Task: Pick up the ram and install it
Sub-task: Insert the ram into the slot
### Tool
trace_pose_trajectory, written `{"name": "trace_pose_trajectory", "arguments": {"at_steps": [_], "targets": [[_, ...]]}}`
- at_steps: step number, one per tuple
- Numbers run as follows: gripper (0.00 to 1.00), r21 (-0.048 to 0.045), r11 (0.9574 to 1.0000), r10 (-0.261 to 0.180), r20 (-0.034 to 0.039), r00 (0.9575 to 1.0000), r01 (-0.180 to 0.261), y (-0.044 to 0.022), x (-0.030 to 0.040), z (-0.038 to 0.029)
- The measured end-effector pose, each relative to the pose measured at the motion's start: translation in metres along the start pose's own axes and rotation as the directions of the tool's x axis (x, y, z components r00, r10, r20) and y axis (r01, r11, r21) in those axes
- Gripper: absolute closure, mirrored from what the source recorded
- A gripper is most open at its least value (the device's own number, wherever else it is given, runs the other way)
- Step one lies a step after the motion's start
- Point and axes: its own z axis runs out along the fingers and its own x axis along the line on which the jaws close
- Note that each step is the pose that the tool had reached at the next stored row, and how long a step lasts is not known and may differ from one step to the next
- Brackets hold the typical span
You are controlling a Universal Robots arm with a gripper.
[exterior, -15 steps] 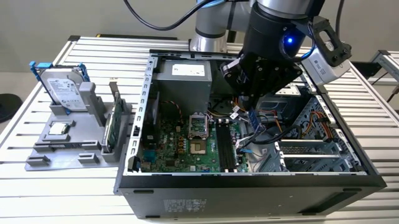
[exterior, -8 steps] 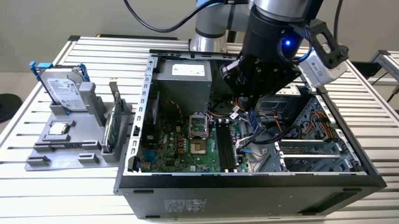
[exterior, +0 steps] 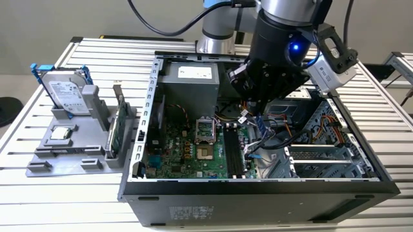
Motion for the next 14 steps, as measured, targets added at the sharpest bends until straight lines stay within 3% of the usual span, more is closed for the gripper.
{"name": "trace_pose_trajectory", "arguments": {"at_steps": [14], "targets": [[1.0, 0.0005, 1.0, 0.0, 0.0055, 1.0, 0.0, 0.0028, -0.0001, 0.008]]}}
